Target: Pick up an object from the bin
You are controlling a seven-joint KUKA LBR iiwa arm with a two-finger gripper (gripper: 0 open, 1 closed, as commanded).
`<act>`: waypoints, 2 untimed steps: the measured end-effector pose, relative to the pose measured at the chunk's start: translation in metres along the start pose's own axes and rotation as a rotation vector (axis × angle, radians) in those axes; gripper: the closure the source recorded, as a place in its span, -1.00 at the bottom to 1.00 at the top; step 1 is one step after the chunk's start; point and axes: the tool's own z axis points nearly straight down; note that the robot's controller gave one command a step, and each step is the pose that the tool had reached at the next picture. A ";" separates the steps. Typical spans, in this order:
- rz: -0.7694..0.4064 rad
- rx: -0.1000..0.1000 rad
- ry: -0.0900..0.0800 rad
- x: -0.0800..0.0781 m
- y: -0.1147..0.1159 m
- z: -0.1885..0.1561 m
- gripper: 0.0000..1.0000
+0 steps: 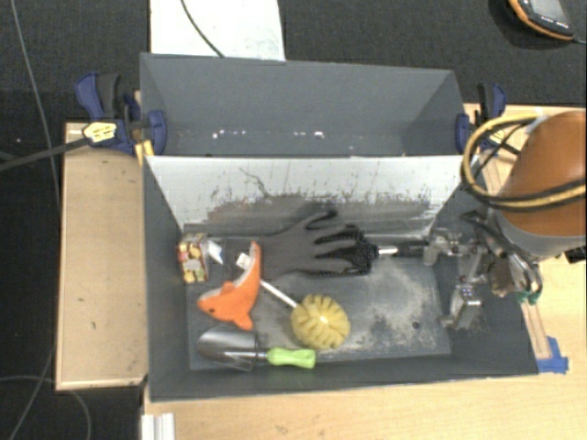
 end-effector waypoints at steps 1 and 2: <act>-0.006 0.001 -0.009 -0.002 0.000 -0.004 -1.00; 0.013 0.002 -0.016 -0.072 0.101 0.138 -1.00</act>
Offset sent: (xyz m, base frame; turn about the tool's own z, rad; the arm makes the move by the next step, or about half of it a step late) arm 0.0692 0.1064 -0.1493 0.0098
